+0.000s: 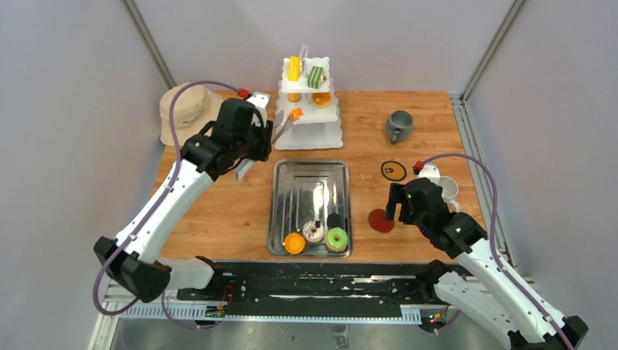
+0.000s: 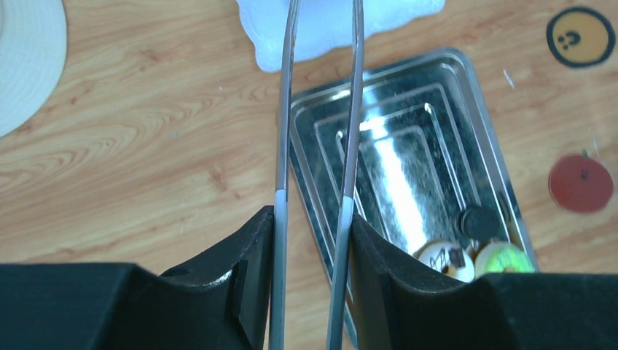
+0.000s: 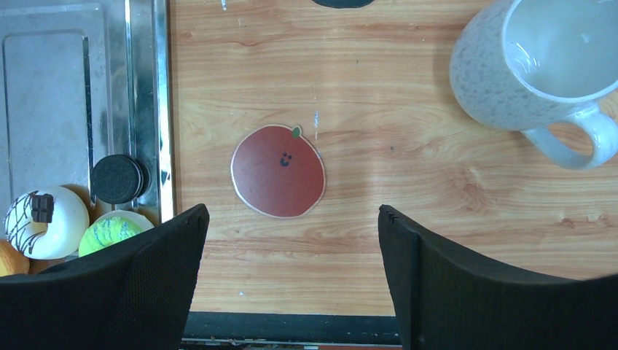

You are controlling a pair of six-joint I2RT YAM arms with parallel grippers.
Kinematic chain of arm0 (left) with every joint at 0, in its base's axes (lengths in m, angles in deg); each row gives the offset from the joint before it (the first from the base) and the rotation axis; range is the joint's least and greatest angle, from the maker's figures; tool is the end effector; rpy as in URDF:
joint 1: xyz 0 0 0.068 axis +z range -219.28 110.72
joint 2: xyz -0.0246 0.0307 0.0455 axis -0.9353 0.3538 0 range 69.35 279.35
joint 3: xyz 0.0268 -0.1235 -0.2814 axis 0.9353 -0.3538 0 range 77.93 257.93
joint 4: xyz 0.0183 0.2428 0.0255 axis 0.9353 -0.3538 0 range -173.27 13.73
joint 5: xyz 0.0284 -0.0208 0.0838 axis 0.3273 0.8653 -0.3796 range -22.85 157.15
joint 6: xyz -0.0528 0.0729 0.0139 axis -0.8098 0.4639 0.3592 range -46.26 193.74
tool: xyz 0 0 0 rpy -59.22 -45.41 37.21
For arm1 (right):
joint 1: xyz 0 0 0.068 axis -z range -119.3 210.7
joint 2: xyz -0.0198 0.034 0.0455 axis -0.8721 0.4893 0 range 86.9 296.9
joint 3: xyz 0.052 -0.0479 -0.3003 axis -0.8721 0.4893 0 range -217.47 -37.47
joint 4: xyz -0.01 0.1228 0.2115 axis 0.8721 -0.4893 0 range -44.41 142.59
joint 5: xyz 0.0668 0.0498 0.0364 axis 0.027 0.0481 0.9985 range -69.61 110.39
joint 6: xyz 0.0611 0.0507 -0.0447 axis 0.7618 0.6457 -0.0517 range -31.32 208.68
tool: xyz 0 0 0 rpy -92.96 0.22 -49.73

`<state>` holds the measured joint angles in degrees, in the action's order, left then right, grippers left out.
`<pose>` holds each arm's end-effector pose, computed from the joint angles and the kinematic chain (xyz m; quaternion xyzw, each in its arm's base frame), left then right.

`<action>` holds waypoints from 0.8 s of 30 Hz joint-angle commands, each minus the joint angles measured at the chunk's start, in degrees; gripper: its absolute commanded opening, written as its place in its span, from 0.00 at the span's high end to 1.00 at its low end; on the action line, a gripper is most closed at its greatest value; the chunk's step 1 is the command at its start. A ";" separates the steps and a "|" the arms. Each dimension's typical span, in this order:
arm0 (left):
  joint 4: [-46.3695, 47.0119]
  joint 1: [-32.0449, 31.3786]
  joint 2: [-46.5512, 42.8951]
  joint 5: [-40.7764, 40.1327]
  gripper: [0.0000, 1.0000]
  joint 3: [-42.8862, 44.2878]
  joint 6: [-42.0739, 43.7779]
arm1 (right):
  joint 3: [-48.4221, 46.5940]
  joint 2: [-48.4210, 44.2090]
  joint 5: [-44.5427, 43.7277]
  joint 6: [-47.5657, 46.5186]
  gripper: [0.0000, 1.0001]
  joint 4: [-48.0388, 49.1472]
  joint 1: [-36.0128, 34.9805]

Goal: Serve the afternoon tea

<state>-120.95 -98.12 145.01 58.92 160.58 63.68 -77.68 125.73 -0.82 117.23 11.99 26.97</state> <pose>0.2562 -0.1278 0.3975 0.1149 0.8885 -0.0857 0.4360 0.1225 0.0463 0.2726 0.0387 0.8907 0.0756 0.4467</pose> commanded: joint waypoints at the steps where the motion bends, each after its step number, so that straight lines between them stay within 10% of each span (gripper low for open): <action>1: -2.41 -2.99 -7.73 5.69 0.58 -6.64 2.08 | 0.79 -0.16 -0.87 0.38 0.15 0.14 -0.35; 8: -13.44 -14.28 -14.12 7.77 0.56 -11.08 3.69 | 0.05 0.11 -0.87 -0.17 0.15 0.25 -0.32; 24: -17.28 -18.47 -17.55 17.38 0.56 -22.10 -1.91 | -0.37 1.92 0.32 -0.48 0.15 1.67 -0.40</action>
<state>-137.39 -115.37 127.94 74.53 139.34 62.96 -77.66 127.50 -0.58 117.19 12.60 26.97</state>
